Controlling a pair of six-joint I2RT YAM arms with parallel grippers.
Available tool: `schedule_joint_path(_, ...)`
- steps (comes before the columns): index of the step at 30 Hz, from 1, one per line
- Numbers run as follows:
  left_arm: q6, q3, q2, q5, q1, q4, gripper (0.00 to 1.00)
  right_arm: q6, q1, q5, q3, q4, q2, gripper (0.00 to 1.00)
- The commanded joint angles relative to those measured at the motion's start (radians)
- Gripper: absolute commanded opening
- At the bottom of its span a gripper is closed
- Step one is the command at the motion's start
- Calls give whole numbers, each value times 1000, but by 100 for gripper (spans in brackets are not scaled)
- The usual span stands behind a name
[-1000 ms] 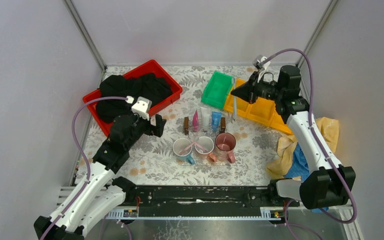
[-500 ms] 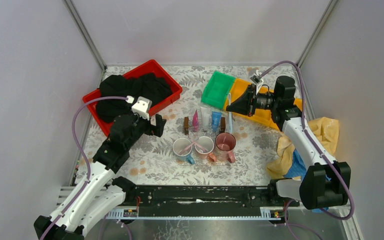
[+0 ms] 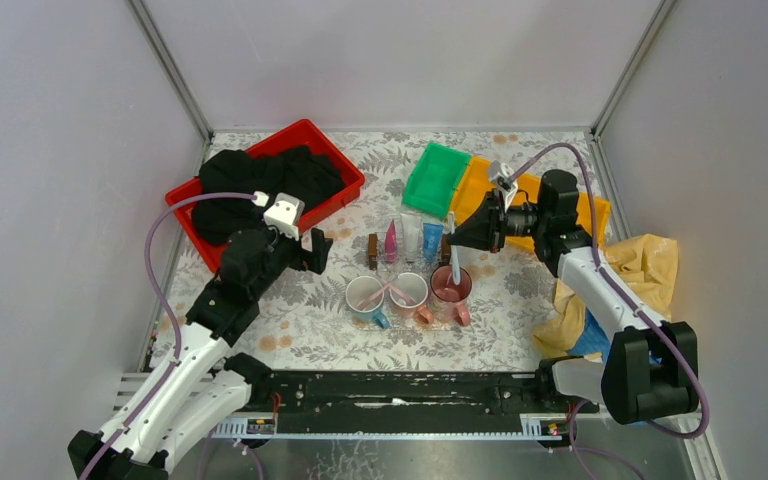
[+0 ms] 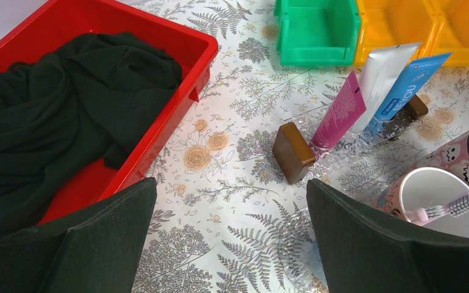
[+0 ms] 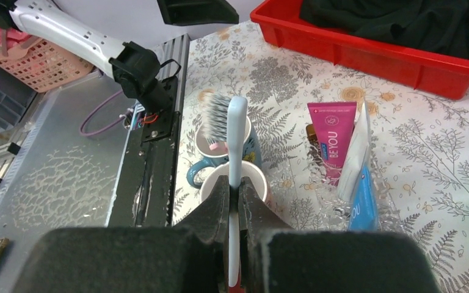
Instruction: Prepare toiletry sets of a toothbrush and toothpaste on the tray
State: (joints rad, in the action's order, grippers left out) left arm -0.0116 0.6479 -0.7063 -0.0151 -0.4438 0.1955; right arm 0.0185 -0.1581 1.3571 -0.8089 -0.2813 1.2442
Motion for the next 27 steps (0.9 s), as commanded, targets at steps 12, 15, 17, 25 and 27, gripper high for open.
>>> schedule_joint_path(12, 19, -8, 0, 0, 5, -57, 100, -668, -29, 45, 72, 287, -1, 8)
schedule_joint_path(15, 20, -8, 1, 0, 6, -57, 100, -728, -30, 39, 82, 308, 10, 11)
schedule_joint_path(17, 19, -8, 0, 2, 5, -57, 100, -844, -29, 48, 86, 373, 18, 11)
schedule_joint_path(25, 19, -8, 2, 3, 5, -57, 100, -1100, -30, 48, 51, 589, 49, 17)
schedule_joint_path(27, 19, -8, 1, 4, 5, -57, 100, -1116, -30, 45, 53, 601, 48, 21)
